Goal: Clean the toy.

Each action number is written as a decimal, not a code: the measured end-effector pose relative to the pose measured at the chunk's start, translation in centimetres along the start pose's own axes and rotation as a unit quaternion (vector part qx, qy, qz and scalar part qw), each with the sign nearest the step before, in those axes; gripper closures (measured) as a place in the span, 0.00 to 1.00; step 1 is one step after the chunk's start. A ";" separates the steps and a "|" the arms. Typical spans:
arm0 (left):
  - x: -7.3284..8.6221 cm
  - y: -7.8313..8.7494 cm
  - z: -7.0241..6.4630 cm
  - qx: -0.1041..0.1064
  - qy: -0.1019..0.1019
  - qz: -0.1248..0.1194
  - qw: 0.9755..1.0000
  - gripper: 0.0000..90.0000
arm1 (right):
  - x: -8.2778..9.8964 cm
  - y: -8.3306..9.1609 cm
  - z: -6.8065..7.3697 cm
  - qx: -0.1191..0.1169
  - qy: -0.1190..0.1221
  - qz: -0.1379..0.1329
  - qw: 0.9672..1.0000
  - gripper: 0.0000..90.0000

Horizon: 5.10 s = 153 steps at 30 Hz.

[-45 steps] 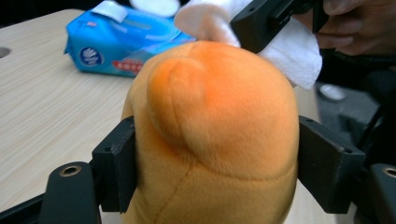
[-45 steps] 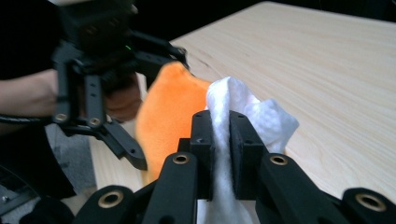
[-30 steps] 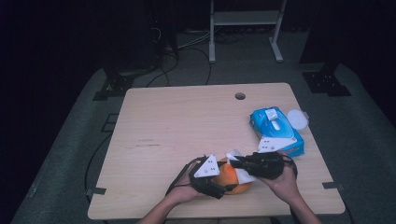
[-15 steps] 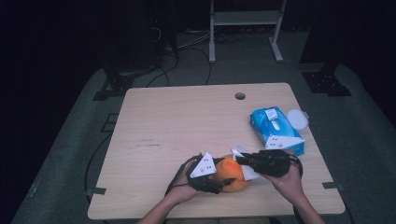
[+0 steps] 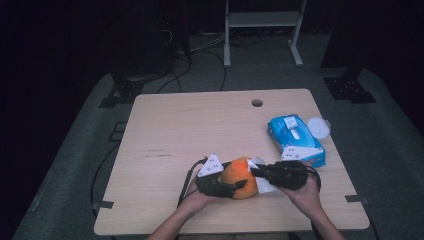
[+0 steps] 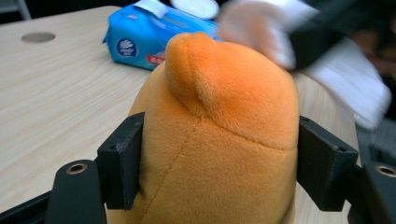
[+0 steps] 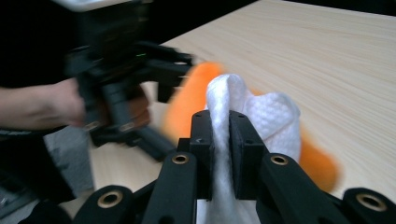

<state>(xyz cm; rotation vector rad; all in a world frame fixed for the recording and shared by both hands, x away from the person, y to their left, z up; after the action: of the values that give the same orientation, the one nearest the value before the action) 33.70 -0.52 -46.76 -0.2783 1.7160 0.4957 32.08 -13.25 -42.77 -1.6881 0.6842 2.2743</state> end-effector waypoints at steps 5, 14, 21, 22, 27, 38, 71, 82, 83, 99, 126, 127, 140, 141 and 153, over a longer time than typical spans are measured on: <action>0.0 0.4 1.0 -0.005 0.033 -0.006 0.999 0.27 | 0.2 -0.2 -0.5 0.015 0.024 0.015 0.999 0.89; 0.2 0.0 0.9 -0.002 0.032 -0.008 0.999 0.23 | 0.6 -0.2 -0.4 0.022 0.028 0.026 0.999 0.89; 0.4 0.1 0.4 0.012 0.005 0.006 1.000 0.26 | 0.3 -1.1 1.2 -0.002 0.053 0.026 0.998 0.89; 0.4 0.2 0.6 0.014 0.007 0.006 1.000 0.26 | 0.3 -0.9 0.9 0.001 0.051 0.023 0.998 0.89; 0.5 0.1 0.3 0.018 0.003 0.005 1.000 0.26 | 0.5 0.4 -1.5 0.039 0.036 0.019 0.998 0.89; 0.7 -0.5 -1.6 0.019 -0.048 0.017 0.999 0.26 | -0.5 -1.1 2.3 -0.006 0.076 0.014 0.997 0.89; 0.7 0.4 1.0 0.005 0.057 -0.013 0.998 0.25 | 1.0 -0.4 0.5 0.005 0.035 0.027 0.999 0.89; 0.9 0.4 -1.3 0.055 -0.050 0.027 0.997 0.24 | 1.6 1.9 -4.5 0.061 -0.021 0.016 0.998 0.89; 0.9 0.5 -1.6 0.066 -0.057 0.030 0.996 0.24 | 1.8 2.1 -4.8 0.062 -0.027 0.016 0.998 0.89; 0.8 0.5 -1.2 0.059 -0.053 0.017 0.997 0.13 | 0.7 0.8 -0.8 0.004 -0.001 0.015 1.000 0.89; 2.0 0.0 -4.4 0.112 -0.183 0.037 0.976 0.22 | 0.0 0.0 2.1 -0.054 0.014 0.030 0.998 0.90; 2.0 0.1 -4.4 0.114 -0.184 0.040 0.975 0.22 | 0.1 -0.2 2.3 -0.050 0.025 0.035 0.998 0.90; 1.6 0.2 -4.3 0.117 -0.185 0.041 0.975 0.31 | 2.2 2.4 -4.1 0.031 -0.040 0.046 0.998 0.90; 1.6 0.2 -4.2 0.115 -0.182 0.040 0.976 0.32 | 2.1 2.5 -4.1 0.032 -0.039 0.045 0.998 0.90; 1.1 -0.2 -2.3 0.055 -0.083 0.020 0.995 0.35 | -0.5 0.5 1.9 -0.063 0.002 0.007 0.998 0.90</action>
<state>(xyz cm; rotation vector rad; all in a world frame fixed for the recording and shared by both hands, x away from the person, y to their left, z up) 31.54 -1.70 -47.56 -0.1215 1.5834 0.4394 30.40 -12.74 -41.73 -1.7475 0.5656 2.3695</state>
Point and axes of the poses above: each handheld gripper's, and its own axes: y roughly backward along the jaws, x roughly out of its underside, z roughly to its left, the point moved 8 cm from there along -y, roughly forward along the jaws, and after that the axes turned 12 degrees about -z, right-handed, at the moved point
